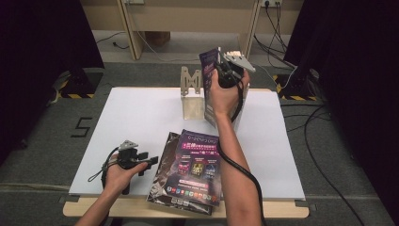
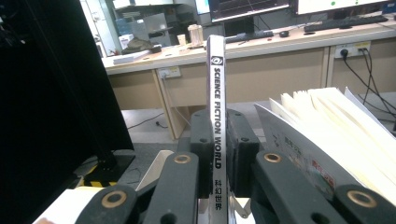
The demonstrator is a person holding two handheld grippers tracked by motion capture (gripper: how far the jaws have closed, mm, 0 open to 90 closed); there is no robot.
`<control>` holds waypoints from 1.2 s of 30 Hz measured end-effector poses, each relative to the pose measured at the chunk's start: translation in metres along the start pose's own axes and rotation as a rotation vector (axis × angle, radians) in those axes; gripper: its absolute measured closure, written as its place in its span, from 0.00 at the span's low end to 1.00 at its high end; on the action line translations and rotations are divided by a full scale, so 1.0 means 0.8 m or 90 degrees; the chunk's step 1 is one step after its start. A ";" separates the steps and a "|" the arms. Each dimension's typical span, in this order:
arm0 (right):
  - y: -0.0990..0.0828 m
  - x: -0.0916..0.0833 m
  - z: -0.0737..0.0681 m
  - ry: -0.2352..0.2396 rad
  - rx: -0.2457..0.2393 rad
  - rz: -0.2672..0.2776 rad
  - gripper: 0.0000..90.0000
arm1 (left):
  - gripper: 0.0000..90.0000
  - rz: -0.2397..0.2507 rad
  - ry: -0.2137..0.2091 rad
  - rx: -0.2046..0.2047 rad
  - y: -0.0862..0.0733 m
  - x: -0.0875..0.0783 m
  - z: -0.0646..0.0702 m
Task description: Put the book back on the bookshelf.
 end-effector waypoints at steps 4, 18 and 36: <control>0.000 0.005 0.001 -0.001 -0.001 0.001 0.93 | 0.48 0.002 0.000 0.000 0.001 0.000 0.000; 0.002 0.021 0.010 -0.022 -0.006 0.019 0.92 | 0.48 0.003 0.001 -0.007 0.001 -0.001 -0.004; -0.034 -0.018 -0.008 -0.029 -0.069 0.033 0.92 | 0.48 -0.001 0.002 -0.009 -0.001 -0.002 -0.006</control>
Point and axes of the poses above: each handheld gripper's, and its own axes: x roughly forward along the jaws, y roughly out of its top, z roughly to its right, the point moved 10 cm from there along x, roughly forward along the jaws, and after that the axes turned 5 degrees about y, right-handed, at the moved point
